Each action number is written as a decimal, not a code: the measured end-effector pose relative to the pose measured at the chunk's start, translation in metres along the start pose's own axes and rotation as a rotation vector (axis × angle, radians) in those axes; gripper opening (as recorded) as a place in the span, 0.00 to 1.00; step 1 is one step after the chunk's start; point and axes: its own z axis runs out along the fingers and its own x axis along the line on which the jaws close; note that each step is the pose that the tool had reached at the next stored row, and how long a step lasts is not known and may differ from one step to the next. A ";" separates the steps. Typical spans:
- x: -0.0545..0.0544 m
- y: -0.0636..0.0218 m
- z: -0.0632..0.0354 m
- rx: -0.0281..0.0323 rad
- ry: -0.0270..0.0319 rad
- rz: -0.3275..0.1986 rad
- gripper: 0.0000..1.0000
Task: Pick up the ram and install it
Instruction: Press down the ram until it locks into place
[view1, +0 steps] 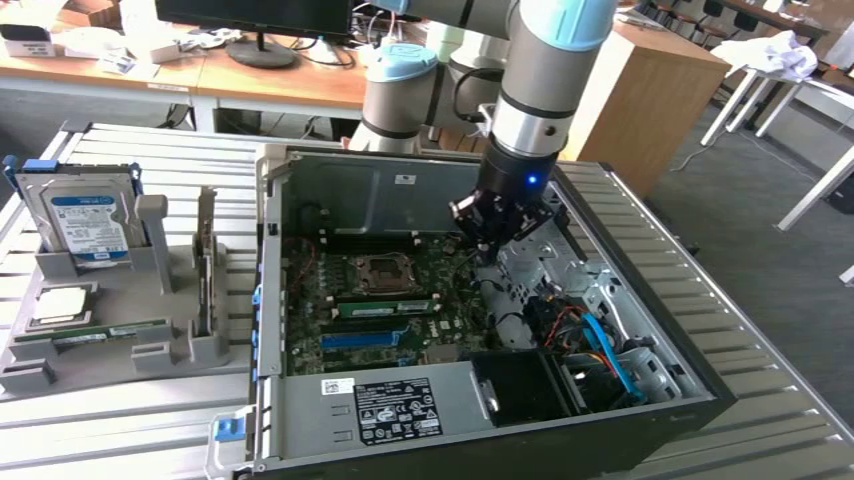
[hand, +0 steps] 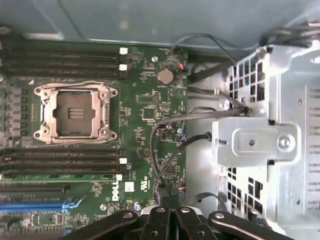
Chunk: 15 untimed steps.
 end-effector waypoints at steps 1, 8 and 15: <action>0.000 0.0000 0.0000 0.0020 -0.0004 0.016 0.10; 0.000 0.0000 0.0003 0.0149 -0.0034 0.122 0.10; 0.000 0.0000 0.0005 0.0276 -0.0062 0.223 0.10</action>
